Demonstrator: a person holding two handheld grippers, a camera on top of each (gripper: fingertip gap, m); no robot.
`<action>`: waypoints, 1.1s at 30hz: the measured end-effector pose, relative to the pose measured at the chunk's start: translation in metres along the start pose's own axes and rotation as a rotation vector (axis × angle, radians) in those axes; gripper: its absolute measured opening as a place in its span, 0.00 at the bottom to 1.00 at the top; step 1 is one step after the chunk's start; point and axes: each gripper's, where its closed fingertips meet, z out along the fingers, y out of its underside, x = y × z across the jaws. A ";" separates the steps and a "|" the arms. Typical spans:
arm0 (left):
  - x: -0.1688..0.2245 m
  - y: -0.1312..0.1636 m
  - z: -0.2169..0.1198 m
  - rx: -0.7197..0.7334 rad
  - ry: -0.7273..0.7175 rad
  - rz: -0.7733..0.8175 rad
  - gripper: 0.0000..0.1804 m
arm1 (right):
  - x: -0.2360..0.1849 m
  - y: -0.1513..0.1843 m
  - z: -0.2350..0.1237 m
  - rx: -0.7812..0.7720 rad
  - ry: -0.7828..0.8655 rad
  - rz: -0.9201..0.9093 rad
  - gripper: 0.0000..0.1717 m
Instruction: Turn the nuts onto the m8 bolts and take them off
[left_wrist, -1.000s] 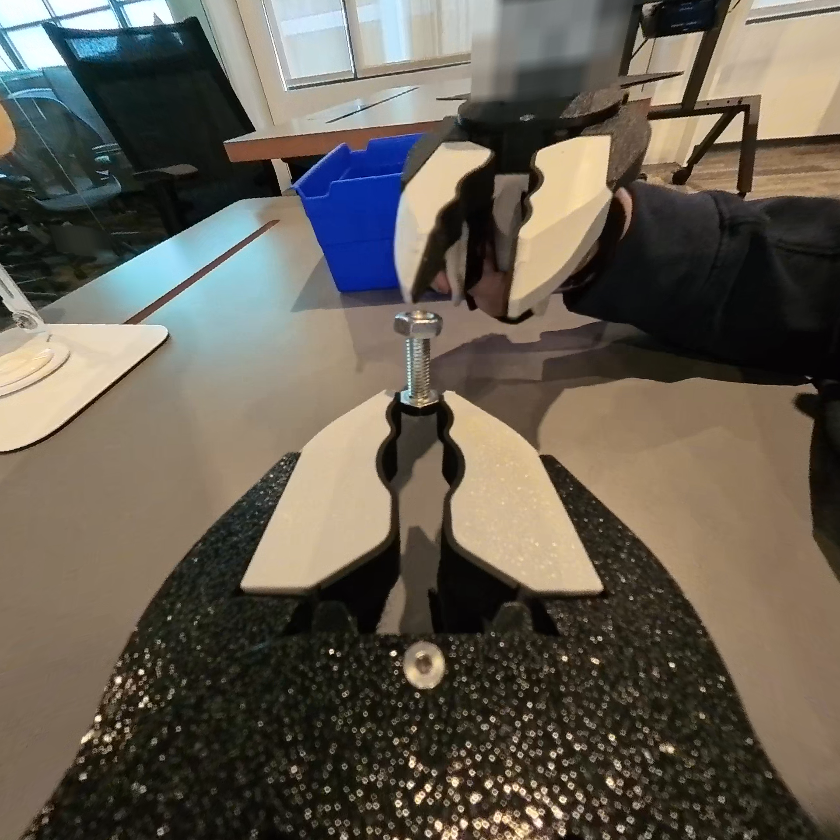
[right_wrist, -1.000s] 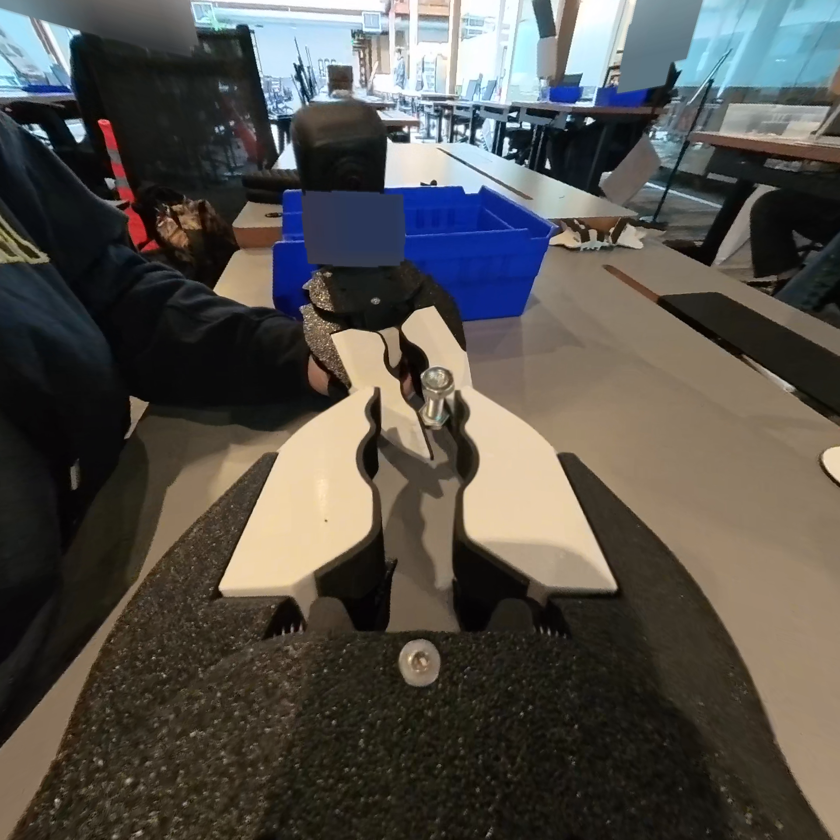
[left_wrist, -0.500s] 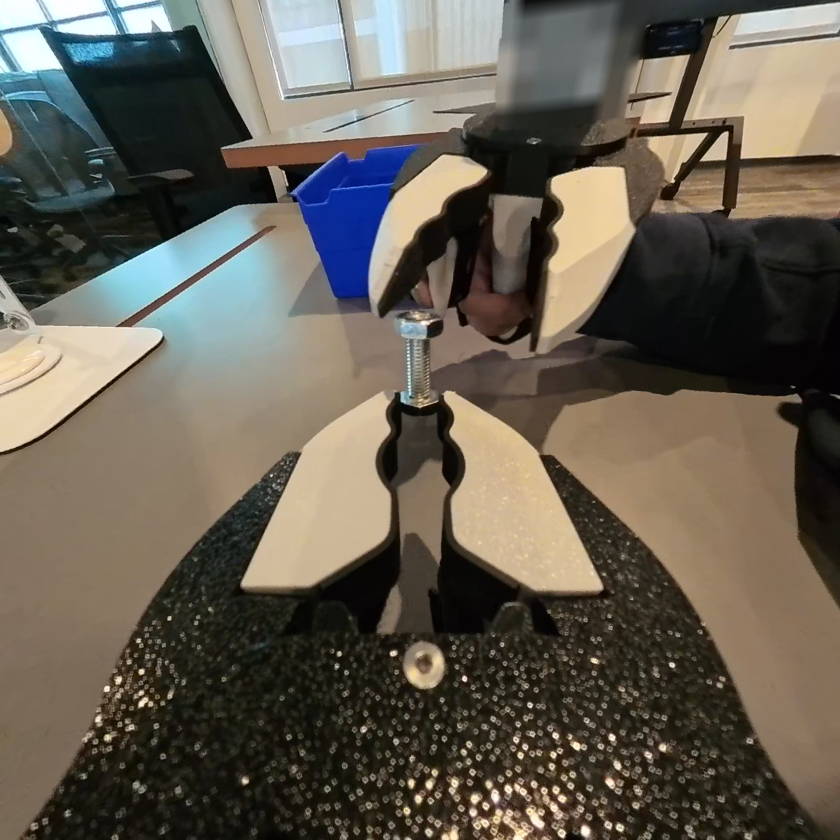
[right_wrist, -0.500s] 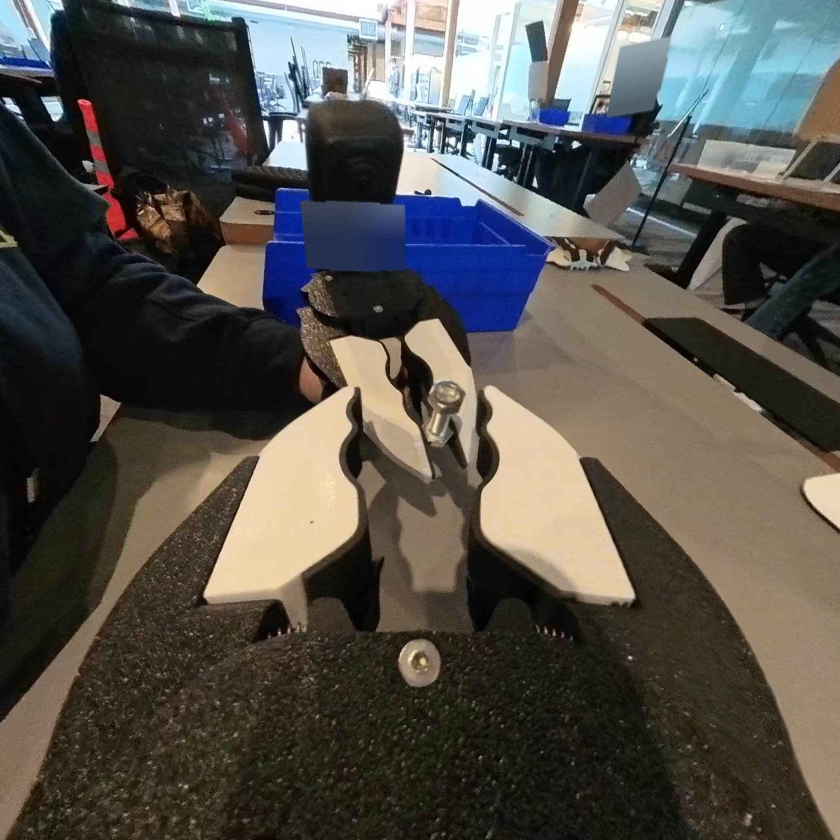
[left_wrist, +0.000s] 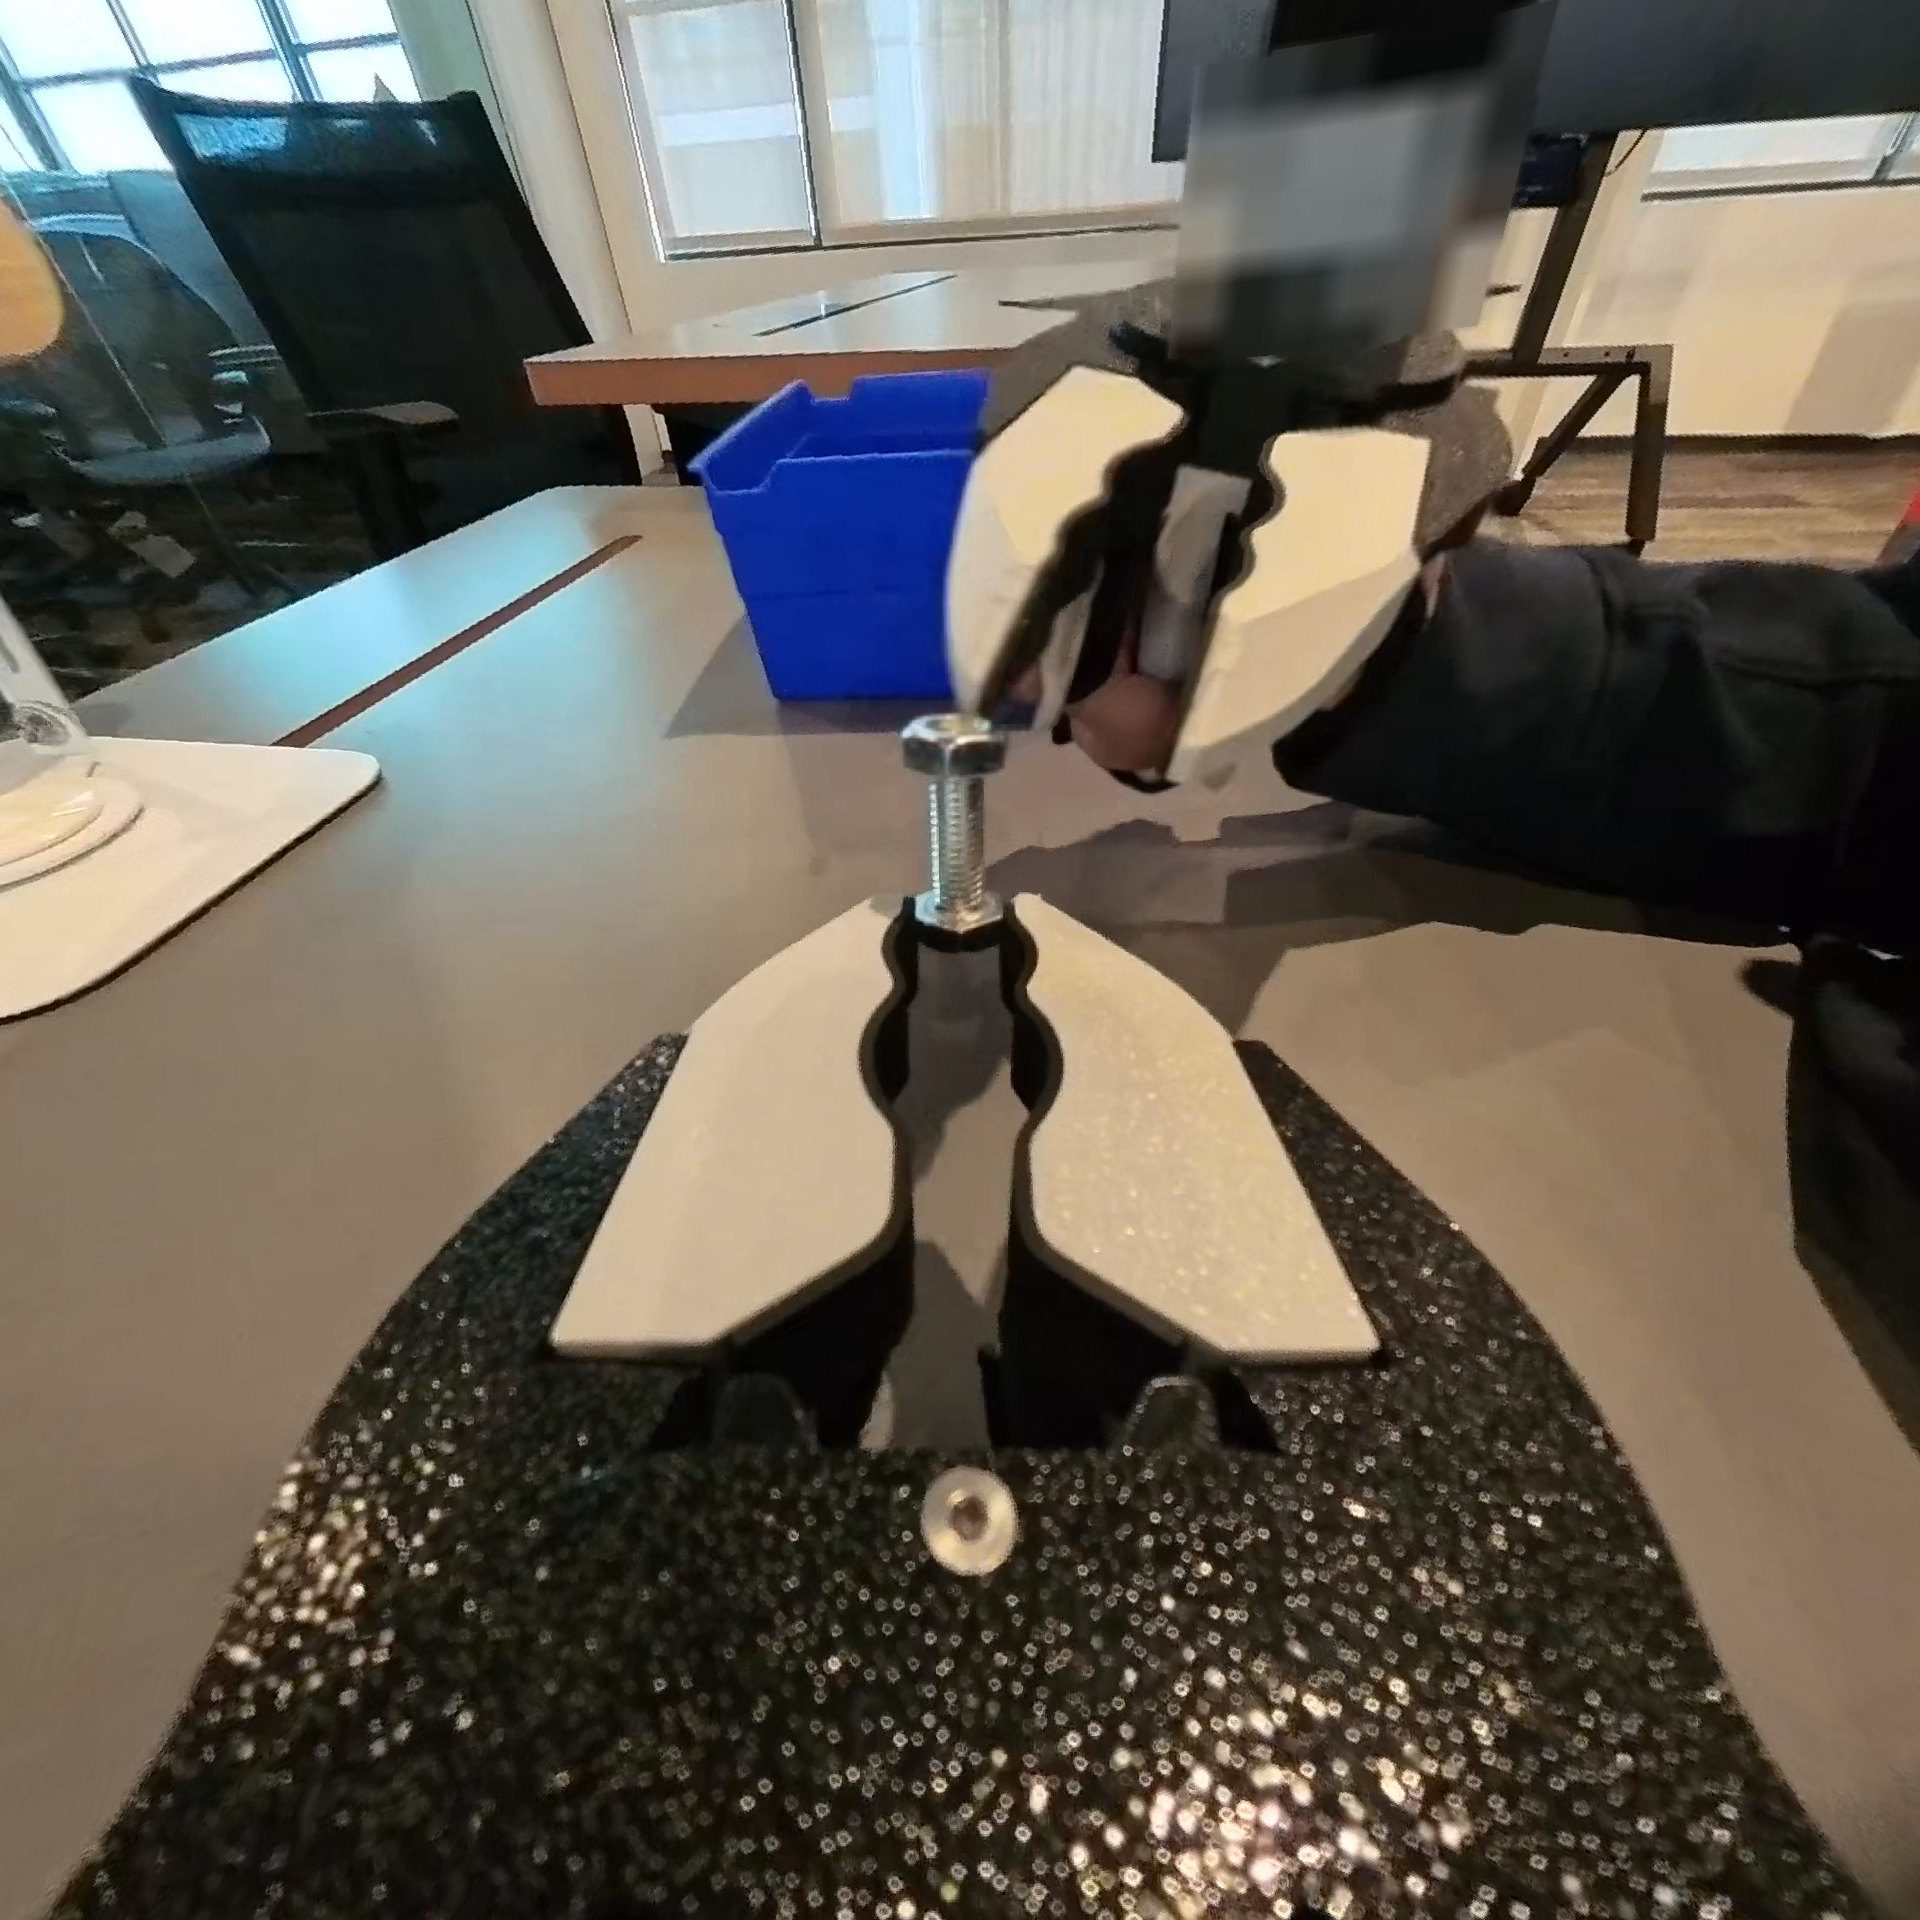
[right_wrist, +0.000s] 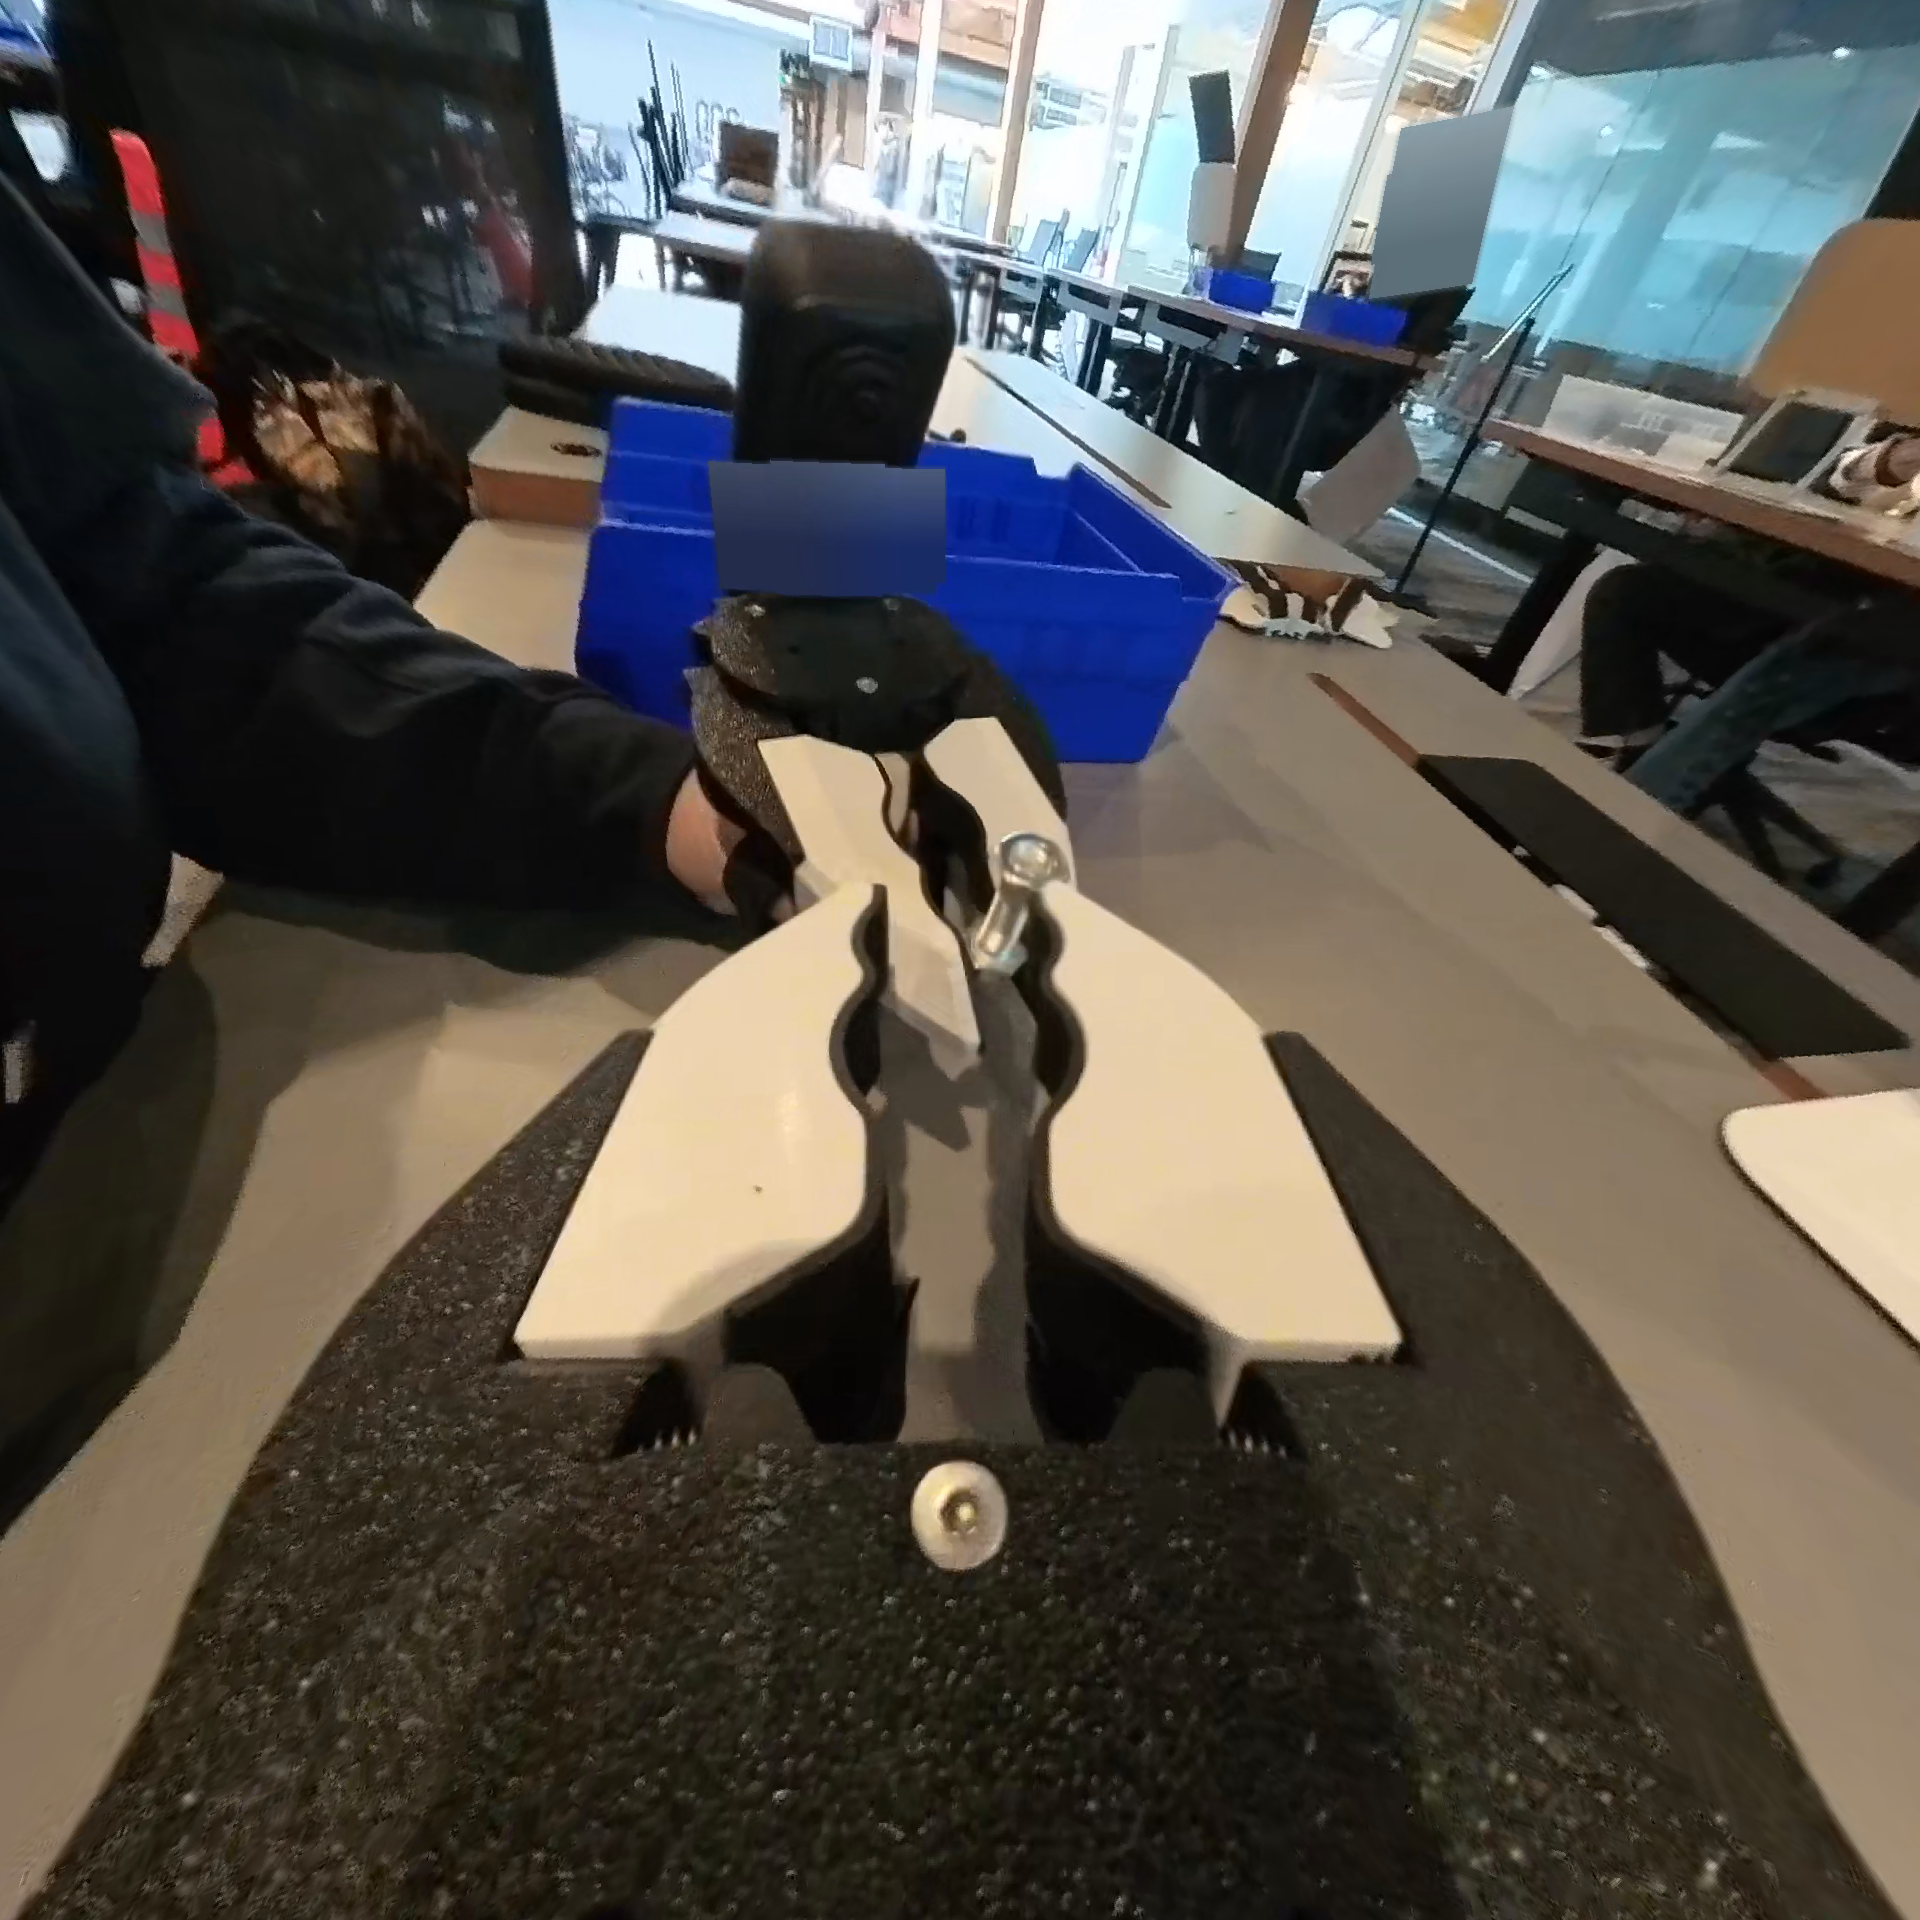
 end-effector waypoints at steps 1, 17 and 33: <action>-0.001 -0.001 -0.001 0.008 -0.001 -0.008 0.08 | 0.000 -0.001 -0.002 0.001 0.002 -0.006 0.13; -0.003 -0.004 -0.003 0.032 0.001 -0.033 0.08 | 0.006 -0.006 -0.001 0.069 0.006 0.079 0.28; -0.001 -0.003 -0.002 0.025 0.008 -0.017 0.08 | -0.001 -0.006 0.001 0.098 -0.036 0.061 0.29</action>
